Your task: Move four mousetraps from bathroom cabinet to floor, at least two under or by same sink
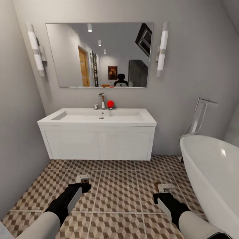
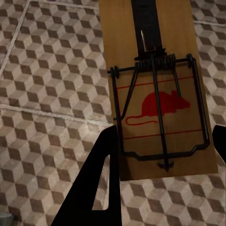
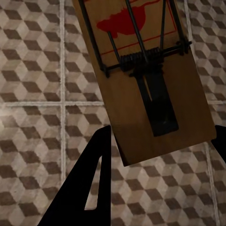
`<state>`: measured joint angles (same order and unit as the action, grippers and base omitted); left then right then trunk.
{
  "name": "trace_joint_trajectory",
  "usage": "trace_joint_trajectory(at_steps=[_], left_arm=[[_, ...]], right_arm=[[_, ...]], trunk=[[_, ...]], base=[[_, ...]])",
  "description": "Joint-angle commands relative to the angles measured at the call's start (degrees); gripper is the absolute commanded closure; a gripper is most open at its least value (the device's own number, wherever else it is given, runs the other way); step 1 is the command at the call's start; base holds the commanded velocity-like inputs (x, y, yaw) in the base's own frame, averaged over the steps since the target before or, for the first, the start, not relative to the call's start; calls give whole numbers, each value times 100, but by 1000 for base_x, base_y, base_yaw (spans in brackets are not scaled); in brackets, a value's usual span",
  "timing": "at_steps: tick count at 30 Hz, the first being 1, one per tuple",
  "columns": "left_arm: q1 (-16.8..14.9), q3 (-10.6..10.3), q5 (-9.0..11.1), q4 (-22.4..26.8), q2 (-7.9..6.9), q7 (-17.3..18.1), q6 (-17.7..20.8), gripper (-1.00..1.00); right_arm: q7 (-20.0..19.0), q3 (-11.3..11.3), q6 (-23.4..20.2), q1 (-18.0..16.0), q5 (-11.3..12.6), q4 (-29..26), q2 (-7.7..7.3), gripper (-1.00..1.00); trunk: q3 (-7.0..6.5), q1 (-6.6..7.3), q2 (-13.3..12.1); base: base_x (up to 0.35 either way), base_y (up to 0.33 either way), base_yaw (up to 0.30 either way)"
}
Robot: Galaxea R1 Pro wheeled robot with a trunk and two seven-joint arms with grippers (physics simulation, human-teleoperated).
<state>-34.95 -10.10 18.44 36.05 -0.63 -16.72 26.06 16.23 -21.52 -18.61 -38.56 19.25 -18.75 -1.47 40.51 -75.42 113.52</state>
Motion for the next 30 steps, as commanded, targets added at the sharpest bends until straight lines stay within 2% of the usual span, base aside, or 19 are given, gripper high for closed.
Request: trace_joint_trajectory(at_steps=[1, 8, 17, 20, 26, 30], left_arm=[[-3, -37, 38, 6, -7, -58, -9, 100], [-4, -41, 25, -16, -8, -59, -280, 100], [-3, -36, 1, -215, -8, -59, -464, 100], [-3, -36, -53, -224, -8, -59, -468, 100], [-5, -31, -354, -234, 4, -57, -464, 100], [-4, -29, -406, -265, 4, -47, -474, 100]], right_arm=[[39, -54, -31, -3, 59, -15, -5, 100], [39, -61, 49, -3, 74, -15, 1, 100], [29, -63, 654, -1, 85, -3, 6, 100], [29, -57, 774, -2, 87, -1, 6, 100], [48, -66, 892, -3, 88, 10, 0, 100], [51, -81, 861, -3, 88, 11, -2, 100]], trunk=[[25, -22, 45], [150, -176, 325], [312, -373, 686], [366, -439, 807], [473, -571, 1047], [545, -659, 1208]], base=[[0, 0, 0], [0, 0, 0], [0, 0, 0], [0, 0, 0], [0, 0, 0], [0, 0, 0]])
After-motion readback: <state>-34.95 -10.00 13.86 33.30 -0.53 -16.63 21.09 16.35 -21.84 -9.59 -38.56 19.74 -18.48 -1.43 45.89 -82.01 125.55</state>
